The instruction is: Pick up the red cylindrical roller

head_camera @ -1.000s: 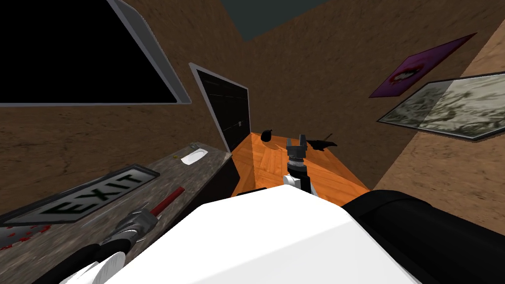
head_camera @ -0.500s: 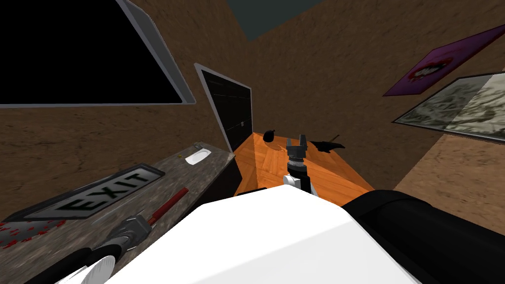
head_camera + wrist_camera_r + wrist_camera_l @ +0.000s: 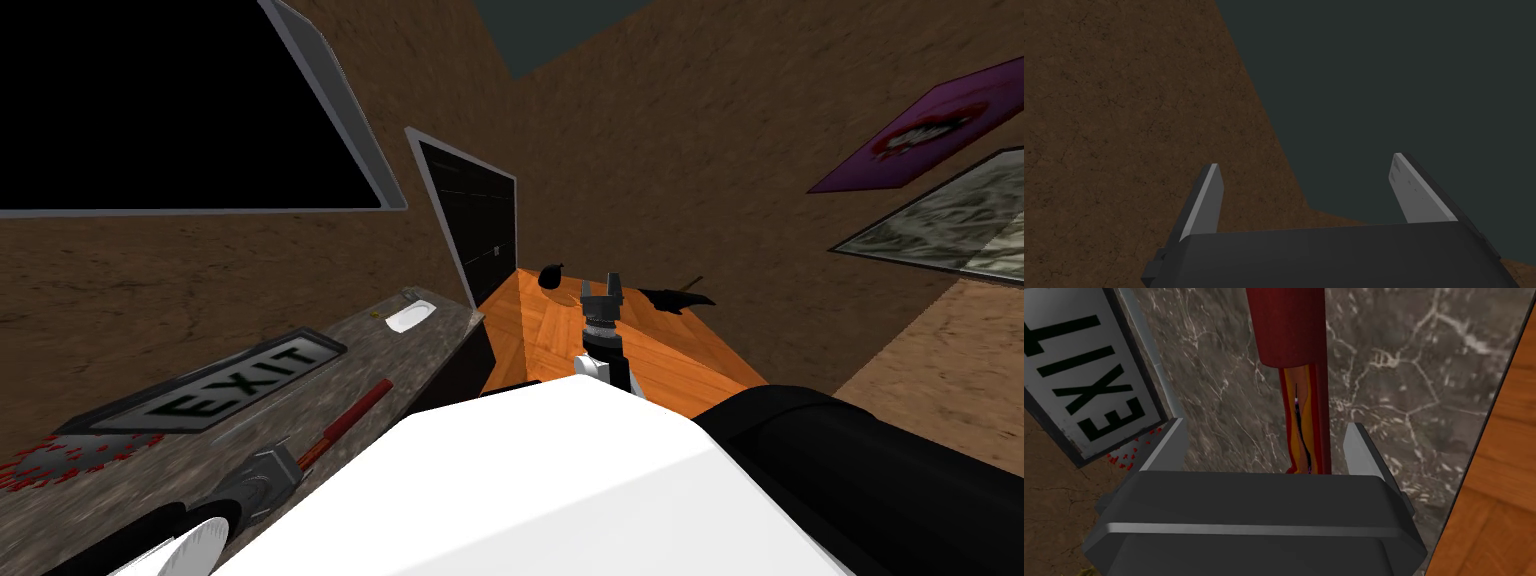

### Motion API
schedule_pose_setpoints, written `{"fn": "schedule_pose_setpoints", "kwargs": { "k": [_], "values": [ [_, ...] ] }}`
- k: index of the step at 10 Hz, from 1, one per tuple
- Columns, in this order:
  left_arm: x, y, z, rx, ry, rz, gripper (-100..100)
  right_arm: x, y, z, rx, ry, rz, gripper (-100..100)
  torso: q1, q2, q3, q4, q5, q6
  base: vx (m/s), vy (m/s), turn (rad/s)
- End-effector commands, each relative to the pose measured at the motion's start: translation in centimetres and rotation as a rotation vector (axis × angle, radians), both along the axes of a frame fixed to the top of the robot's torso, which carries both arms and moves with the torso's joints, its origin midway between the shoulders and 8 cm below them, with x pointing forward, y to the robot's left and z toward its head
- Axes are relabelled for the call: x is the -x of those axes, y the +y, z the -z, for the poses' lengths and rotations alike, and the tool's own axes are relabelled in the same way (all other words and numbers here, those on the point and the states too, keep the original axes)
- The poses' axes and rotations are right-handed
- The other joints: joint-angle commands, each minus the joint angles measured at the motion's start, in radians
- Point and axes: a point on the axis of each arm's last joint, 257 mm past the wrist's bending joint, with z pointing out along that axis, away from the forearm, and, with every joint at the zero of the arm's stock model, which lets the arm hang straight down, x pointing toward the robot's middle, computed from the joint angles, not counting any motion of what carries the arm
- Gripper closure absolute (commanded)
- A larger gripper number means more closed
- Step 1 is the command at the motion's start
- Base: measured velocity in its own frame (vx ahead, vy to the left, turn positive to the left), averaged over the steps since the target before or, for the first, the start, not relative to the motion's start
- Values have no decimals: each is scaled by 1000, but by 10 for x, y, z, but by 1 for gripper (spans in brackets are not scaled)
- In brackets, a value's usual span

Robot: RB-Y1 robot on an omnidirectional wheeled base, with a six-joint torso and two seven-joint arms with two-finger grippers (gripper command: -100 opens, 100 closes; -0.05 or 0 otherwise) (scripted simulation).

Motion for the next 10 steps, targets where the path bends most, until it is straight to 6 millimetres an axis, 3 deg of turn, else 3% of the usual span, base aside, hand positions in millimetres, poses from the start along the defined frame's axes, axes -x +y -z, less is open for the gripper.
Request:
{"fn": "schedule_pose_setpoints", "kwargs": {
  "k": [1, 3, 4, 5, 6, 9, 10],
  "values": [
    [7, 0, 8, 23, 29, -13, -100, 0, 0, 0, 0, 0, 0, 0, 0, 0, 0, 0, 0, 0, 37, 69, 66],
    [21, -7, 30, 77, 76, -35, -100, 0, 0, 0, 0, 0, 0, 0, 0, 1, 0, 0, 0, 0, 25, 87, 70],
    [15, -3, 24, 60, 61, -28, -100, 0, 0, 0, 0, 0, 0, 0, 0, 1, 1, 0, 0, 0, 13, 35, 4],
    [16, -3, 26, 64, 66, -30, 0, 0, 0, 0, 0, 0, 0, 0, -2, 2, 1, 0, 0, 0, 2, 8, -3],
    [15, 0, 33, 63, 66, -32, -100, 0, 0, 0, 0, 0, 0, 0, -4, 2, 1, 1, -1, 0, 11, 12, -13],
    [14, 3, 39, 63, 67, -35, -100, 0, 0, 0, 0, 0, 0, 0, -4, 1, 1, 0, -1, 0, 16, 13, -12],
    [13, 4, 40, 62, 66, -34, 100, 0, 0, 0, 0, 0, 0, 0, -5, 2, 1, 0, -1, 0, 0, 0, 0]
  ]
}}
